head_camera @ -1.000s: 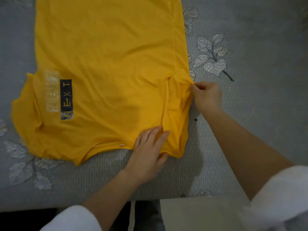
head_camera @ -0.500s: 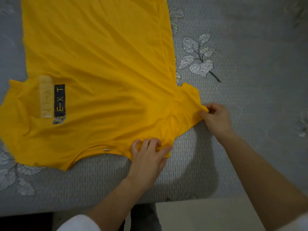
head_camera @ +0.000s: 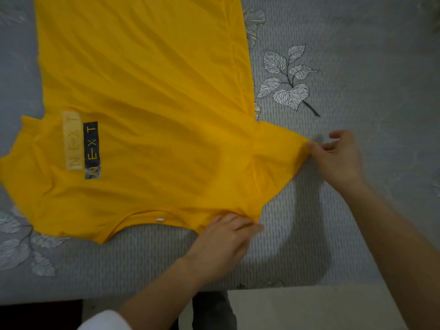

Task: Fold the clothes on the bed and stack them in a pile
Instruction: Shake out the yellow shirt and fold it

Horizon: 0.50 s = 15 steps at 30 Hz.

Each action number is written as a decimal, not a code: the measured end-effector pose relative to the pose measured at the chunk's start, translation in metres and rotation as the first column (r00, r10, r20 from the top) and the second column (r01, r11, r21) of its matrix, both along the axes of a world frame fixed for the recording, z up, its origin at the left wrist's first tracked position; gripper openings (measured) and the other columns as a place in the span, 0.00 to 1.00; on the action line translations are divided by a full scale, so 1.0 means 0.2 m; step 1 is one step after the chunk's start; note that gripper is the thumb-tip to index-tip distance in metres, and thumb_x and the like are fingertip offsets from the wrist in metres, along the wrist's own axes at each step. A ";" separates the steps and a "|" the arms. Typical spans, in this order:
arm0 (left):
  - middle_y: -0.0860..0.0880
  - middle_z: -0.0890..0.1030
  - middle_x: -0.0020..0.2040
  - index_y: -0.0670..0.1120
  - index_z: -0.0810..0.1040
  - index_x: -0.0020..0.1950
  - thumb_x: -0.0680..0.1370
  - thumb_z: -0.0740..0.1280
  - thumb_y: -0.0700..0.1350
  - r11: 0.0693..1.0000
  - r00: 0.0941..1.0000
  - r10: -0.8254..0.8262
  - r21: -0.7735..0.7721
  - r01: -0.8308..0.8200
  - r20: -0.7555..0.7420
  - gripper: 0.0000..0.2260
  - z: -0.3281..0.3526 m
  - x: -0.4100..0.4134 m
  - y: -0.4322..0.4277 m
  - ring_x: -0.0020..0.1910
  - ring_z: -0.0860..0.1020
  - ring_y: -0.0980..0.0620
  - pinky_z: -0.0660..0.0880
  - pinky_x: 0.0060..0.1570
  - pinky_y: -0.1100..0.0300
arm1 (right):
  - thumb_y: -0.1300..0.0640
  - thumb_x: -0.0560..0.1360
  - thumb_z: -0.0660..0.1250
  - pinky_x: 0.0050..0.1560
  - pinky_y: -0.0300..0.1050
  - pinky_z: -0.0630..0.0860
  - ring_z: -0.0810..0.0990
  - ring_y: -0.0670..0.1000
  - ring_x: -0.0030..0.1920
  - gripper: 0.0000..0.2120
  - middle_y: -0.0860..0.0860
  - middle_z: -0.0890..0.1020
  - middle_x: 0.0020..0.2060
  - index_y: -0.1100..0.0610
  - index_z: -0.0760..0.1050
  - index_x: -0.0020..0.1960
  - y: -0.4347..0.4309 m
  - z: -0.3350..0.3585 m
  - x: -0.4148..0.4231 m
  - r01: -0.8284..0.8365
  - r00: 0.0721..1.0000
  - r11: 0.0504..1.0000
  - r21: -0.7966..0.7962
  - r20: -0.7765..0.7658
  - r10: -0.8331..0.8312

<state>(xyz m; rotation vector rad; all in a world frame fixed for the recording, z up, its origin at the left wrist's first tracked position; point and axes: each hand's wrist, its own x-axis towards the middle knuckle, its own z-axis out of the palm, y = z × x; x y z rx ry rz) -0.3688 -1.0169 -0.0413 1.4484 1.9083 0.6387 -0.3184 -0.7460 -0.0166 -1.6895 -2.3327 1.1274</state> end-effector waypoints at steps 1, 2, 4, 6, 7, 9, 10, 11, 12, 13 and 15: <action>0.51 0.78 0.62 0.50 0.75 0.67 0.78 0.64 0.42 1.000 1.000 -0.027 0.000 0.027 0.009 0.18 0.00 0.01 0.01 0.61 0.74 0.50 0.72 0.58 0.53 | 0.54 0.75 0.69 0.48 0.50 0.73 0.77 0.55 0.49 0.23 0.54 0.76 0.48 0.60 0.66 0.66 -0.04 -0.02 0.01 0.006 1.000 1.000 0.023 0.022 -0.007; 0.50 0.79 0.61 0.49 0.76 0.66 0.77 0.64 0.42 1.000 1.000 -0.016 0.014 0.015 0.019 0.17 0.01 0.01 0.01 0.60 0.75 0.50 0.73 0.58 0.54 | 0.56 0.74 0.69 0.47 0.48 0.71 0.76 0.54 0.49 0.24 0.55 0.75 0.51 0.60 0.65 0.67 -0.09 -0.04 0.02 -0.010 1.000 0.998 0.063 0.009 0.010; 0.48 0.79 0.58 0.46 0.79 0.62 0.75 0.65 0.40 0.987 0.987 0.150 0.055 -0.153 0.063 0.16 0.03 -0.01 -0.01 0.58 0.76 0.48 0.74 0.55 0.54 | 0.60 0.73 0.68 0.44 0.45 0.67 0.73 0.51 0.47 0.20 0.55 0.74 0.51 0.60 0.68 0.64 -0.25 -0.04 0.00 -0.095 0.993 0.985 0.141 -0.055 0.104; 0.47 0.79 0.57 0.45 0.80 0.59 0.75 0.64 0.38 0.892 0.894 0.439 0.076 -0.445 0.089 0.14 0.05 -0.08 -0.06 0.57 0.75 0.49 0.74 0.55 0.54 | 0.63 0.72 0.68 0.44 0.45 0.67 0.73 0.53 0.46 0.16 0.54 0.73 0.48 0.62 0.71 0.59 -0.44 -0.03 -0.03 -0.250 0.958 0.951 0.180 -0.099 0.271; 0.47 0.78 0.57 0.45 0.81 0.58 0.75 0.64 0.39 0.814 0.817 0.572 0.073 -0.576 0.077 0.14 0.05 -0.14 -0.11 0.58 0.74 0.49 0.72 0.56 0.55 | 0.63 0.72 0.68 0.43 0.45 0.67 0.74 0.55 0.46 0.13 0.54 0.73 0.47 0.63 0.73 0.56 -0.55 -0.02 -0.05 -0.345 0.923 0.920 0.184 -0.108 0.368; 0.47 0.77 0.58 0.47 0.80 0.58 0.74 0.64 0.43 0.673 0.673 0.739 0.038 -0.738 -0.032 0.14 0.05 -0.26 -0.24 0.59 0.72 0.48 0.70 0.58 0.53 | 0.59 0.71 0.70 0.42 0.46 0.69 0.76 0.57 0.45 0.10 0.56 0.75 0.44 0.63 0.75 0.50 -0.75 -0.01 -0.11 -0.550 0.814 0.818 0.168 -0.110 0.570; 0.47 0.76 0.58 0.49 0.79 0.58 0.72 0.64 0.47 0.630 0.624 0.772 0.014 -0.777 -0.126 0.15 0.05 -0.32 -0.32 0.59 0.71 0.47 0.70 0.58 0.49 | 0.56 0.70 0.71 0.41 0.48 0.70 0.76 0.57 0.43 0.11 0.56 0.76 0.43 0.62 0.75 0.47 -0.84 -0.01 -0.14 -0.642 0.747 0.751 0.155 -0.096 0.658; 0.47 0.75 0.57 0.50 0.78 0.59 0.71 0.63 0.52 0.607 0.596 0.772 -0.024 -0.795 -0.223 0.18 0.05 -0.38 -0.40 0.59 0.69 0.47 0.69 0.57 0.47 | 0.53 0.69 0.72 0.40 0.49 0.72 0.76 0.57 0.43 0.13 0.56 0.76 0.42 0.61 0.75 0.45 -0.92 -0.02 -0.17 -0.723 0.673 0.675 0.147 -0.066 0.736; 0.48 0.73 0.57 0.51 0.76 0.59 0.68 0.62 0.57 0.606 0.599 0.743 -0.079 -0.791 -0.298 0.21 0.05 -0.42 -0.49 0.59 0.67 0.47 0.67 0.57 0.45 | 0.49 0.68 0.74 0.39 0.49 0.72 0.76 0.57 0.43 0.15 0.55 0.75 0.41 0.59 0.75 0.44 -0.99 -0.03 -0.19 -0.791 0.600 0.595 0.143 -0.010 0.800; 0.48 0.72 0.56 0.52 0.75 0.59 0.66 0.62 0.60 0.630 0.634 0.693 -0.138 -0.764 -0.344 0.24 0.05 -0.45 -0.58 0.59 0.66 0.48 0.65 0.57 0.45 | 0.46 0.66 0.74 0.40 0.49 0.72 0.76 0.56 0.43 0.17 0.54 0.75 0.42 0.58 0.74 0.44 -1.05 -0.03 -0.20 -0.846 0.528 0.516 0.138 0.071 0.847; 0.48 0.71 0.56 0.51 0.74 0.59 0.64 0.65 0.59 0.715 0.739 0.549 -0.239 -0.657 -0.391 0.26 0.03 -0.48 -0.74 0.58 0.68 0.47 0.63 0.56 0.45 | 0.45 0.63 0.73 0.40 0.50 0.72 0.77 0.56 0.45 0.19 0.53 0.77 0.43 0.56 0.74 0.46 -1.13 -0.04 -0.22 -0.915 0.404 0.392 0.099 0.248 0.881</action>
